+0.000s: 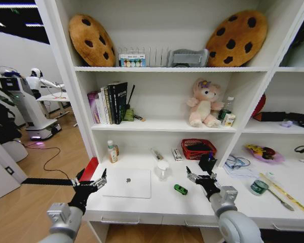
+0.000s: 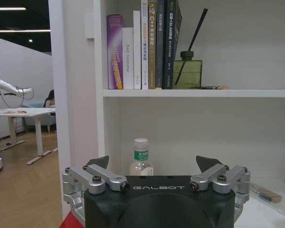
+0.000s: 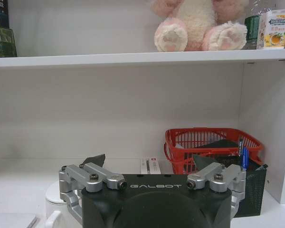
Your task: Organize the objects on the table.
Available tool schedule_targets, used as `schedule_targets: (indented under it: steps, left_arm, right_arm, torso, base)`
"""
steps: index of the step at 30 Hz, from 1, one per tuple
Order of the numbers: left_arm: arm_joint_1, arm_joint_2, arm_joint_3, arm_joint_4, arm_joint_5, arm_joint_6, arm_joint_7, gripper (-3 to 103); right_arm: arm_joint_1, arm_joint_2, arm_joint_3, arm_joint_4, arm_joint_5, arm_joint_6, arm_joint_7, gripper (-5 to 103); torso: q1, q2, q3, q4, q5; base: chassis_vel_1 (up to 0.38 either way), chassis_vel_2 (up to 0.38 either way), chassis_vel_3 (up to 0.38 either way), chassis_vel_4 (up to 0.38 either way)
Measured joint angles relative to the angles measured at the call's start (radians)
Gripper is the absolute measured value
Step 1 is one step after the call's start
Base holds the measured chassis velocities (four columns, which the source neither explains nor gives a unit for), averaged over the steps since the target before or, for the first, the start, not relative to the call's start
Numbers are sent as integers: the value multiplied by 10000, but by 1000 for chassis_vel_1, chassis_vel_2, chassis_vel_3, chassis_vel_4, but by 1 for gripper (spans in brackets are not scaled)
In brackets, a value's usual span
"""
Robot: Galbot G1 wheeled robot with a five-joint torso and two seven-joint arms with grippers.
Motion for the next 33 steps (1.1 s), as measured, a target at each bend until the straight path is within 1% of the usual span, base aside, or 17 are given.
schedule_targets:
  steps: [9,14,25,33]
  left_arm:
    - [-26,5,11,20,-1,7,-9,100]
    - [-45,12,19,35,-13,14,-16,100]
    - [-54,17,25,43,-23,17,-19,100]
    - [-55,21,25,48,-27,17,-18,100]
  right_arm:
    - [8,-84,-1,192,52,31,0,100]
    - [99,-175,45,283,100,-499,-2,100]
    - [239,-279,66,199,236,-550,-27,100]
    - [264,-232,70,107,235,-566,-129,100]
  torso:
    - [1,0,0,0,-1]
    - [1,0,0,0,-2]
    - [2,0,1,1,0]
    - [1,0,0,0,-2]
  base:
    - [0,0,0,0]
    - [0,0,0,0]
    - [-54,-59,64,61]
    - [-80,-84,84,79]
